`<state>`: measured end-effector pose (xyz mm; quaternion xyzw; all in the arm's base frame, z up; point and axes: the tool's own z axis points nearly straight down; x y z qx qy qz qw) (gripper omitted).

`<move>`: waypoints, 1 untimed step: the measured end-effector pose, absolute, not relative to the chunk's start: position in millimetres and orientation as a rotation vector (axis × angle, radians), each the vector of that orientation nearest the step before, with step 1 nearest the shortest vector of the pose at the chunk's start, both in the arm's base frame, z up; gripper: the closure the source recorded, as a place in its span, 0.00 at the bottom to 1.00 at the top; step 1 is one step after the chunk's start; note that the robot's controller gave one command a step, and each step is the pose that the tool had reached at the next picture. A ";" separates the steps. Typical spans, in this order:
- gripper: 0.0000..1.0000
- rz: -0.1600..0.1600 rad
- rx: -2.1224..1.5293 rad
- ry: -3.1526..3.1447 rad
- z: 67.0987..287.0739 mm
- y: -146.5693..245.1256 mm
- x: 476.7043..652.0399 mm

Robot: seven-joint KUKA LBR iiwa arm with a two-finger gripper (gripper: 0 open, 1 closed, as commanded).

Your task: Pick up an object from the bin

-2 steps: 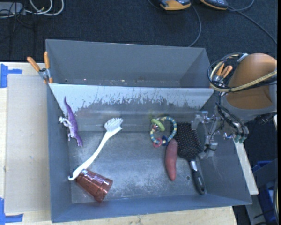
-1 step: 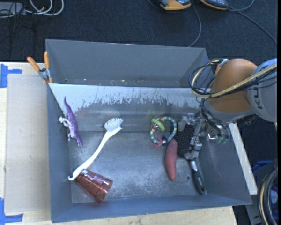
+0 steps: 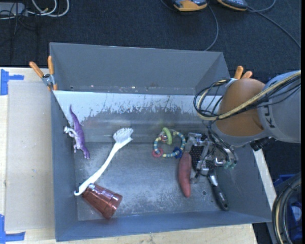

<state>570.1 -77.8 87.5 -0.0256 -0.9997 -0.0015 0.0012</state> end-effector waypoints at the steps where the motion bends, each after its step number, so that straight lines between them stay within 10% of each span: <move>1: 0.00 -0.003 -0.088 -3.136 89.0 -66.2 542.4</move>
Offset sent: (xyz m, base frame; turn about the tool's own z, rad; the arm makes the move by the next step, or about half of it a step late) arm 0.0014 0.0106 -0.0119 0.1318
